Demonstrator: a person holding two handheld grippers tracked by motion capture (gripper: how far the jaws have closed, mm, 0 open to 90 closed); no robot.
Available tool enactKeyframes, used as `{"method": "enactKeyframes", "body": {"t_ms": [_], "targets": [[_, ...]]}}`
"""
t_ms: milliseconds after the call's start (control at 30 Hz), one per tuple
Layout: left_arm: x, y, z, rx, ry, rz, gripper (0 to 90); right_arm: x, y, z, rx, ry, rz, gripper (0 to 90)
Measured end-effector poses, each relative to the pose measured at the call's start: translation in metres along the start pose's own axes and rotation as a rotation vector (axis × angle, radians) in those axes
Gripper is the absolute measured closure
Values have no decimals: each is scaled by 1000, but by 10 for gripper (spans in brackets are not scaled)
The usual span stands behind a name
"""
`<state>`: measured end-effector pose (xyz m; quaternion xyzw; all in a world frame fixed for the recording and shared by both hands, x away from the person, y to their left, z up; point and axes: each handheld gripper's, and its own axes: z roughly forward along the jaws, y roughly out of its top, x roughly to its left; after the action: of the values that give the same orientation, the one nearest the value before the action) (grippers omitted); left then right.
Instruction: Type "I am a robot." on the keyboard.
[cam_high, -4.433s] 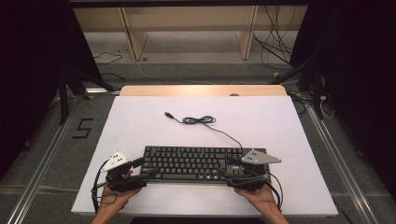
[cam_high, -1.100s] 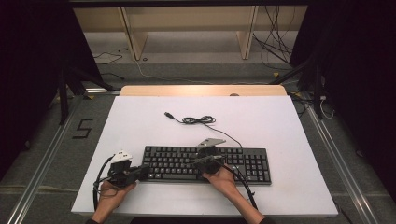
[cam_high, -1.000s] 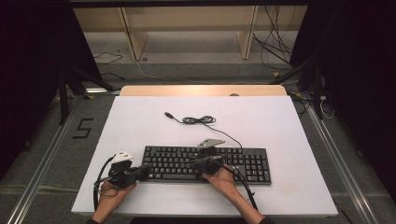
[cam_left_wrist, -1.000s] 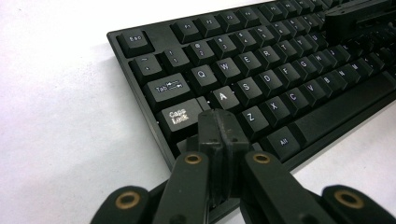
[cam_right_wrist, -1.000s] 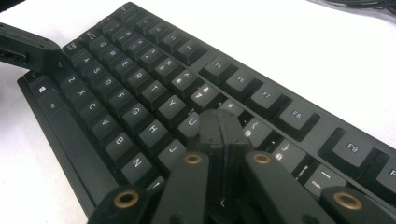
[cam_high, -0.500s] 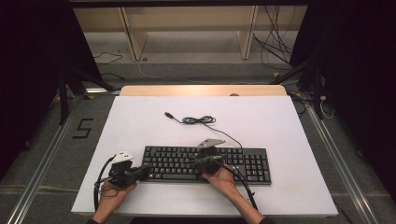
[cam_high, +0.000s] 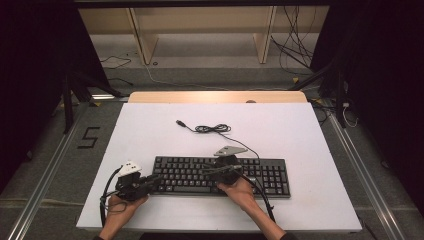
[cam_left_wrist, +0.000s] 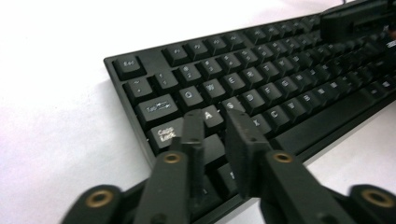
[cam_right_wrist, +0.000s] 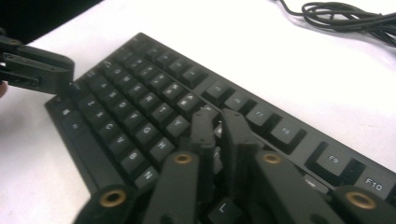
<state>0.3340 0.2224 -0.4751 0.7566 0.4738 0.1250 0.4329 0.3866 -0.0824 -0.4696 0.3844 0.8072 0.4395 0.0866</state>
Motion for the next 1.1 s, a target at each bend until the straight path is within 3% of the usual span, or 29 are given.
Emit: {"method": "enactKeyframes", "body": {"t_ms": [300,533,767,1100], "targets": [[-4,2,-4,-61,-28,-3,495,3,3,-8,-17,56,6,528],[-6,4,-6,-93,-42,-3,390,7,3,-14,-20,82,1,447],[-7,4,-8,-126,-54,2,339,12,2,-18,-18,103,-17,461],[-8,4,-10,-146,-64,3,314,19,-3,-22,-3,131,-57,657]]}}
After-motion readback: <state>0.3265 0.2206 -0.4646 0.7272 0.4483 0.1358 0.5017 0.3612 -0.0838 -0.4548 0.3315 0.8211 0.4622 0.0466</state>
